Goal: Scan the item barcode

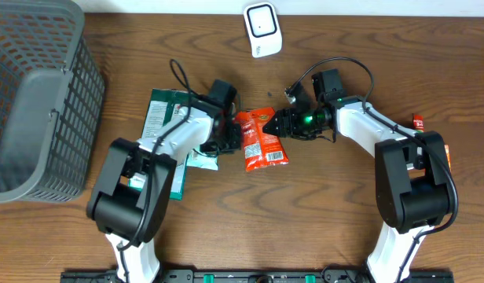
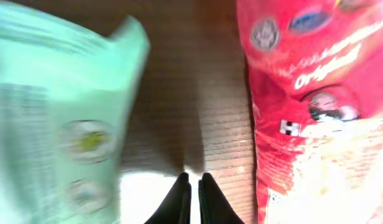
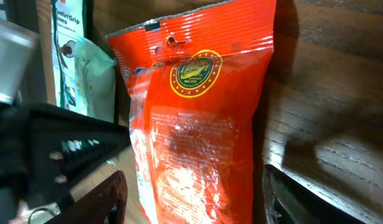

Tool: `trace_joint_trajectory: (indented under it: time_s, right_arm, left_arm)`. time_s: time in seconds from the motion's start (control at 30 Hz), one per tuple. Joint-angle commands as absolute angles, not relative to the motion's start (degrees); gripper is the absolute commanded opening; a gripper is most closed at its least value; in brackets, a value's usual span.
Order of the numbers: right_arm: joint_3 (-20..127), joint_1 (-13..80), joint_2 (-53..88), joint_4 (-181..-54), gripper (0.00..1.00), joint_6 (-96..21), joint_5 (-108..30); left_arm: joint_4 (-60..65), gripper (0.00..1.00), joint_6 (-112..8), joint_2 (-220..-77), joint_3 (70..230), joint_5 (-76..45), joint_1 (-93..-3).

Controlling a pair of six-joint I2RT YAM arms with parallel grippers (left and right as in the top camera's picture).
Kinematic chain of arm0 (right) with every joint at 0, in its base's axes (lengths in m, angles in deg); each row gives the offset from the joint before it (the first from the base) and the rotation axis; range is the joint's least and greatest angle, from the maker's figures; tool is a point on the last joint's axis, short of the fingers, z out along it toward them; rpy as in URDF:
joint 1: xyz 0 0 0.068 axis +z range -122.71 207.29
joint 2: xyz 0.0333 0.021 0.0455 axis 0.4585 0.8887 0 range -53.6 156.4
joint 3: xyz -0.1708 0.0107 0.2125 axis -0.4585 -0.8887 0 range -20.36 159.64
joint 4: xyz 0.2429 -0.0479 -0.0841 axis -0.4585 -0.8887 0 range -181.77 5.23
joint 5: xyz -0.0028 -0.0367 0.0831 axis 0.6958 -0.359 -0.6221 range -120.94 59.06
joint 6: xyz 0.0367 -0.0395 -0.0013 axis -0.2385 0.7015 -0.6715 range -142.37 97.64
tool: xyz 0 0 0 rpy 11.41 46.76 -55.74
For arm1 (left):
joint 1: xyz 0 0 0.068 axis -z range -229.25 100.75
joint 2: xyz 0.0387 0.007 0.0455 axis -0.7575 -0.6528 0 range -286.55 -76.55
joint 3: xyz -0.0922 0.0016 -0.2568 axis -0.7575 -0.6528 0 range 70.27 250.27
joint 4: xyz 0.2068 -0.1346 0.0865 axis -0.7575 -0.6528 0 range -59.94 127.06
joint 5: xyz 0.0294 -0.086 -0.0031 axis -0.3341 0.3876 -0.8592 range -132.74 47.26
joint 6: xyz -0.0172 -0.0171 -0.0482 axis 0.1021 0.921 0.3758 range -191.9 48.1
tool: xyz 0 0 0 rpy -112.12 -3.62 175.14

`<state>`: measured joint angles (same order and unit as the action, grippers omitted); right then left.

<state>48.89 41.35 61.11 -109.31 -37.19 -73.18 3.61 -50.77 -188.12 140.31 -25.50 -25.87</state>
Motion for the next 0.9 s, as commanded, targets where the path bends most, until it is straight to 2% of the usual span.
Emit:
trace_joint_trajectory:
  time_s: [0.0,0.3,0.87]
  right_arm:
    - [48.5,41.1,61.9,-109.2,0.65,-36.4,-72.9]
    - [48.2,41.2,61.9,-108.7,0.66,-36.4,-72.6]
    - [48.2,41.2,61.9,-109.0,0.65,-36.4,-72.6]
  left_arm:
    - [2.8,0.09,-51.0,-182.5,141.6,-25.5,-26.4]
    - [2.8,0.07,-46.6,-183.6,141.3,-10.3,-26.0]
    - [6.6,0.08,-46.5,-189.6,137.8,-11.9,-23.0]
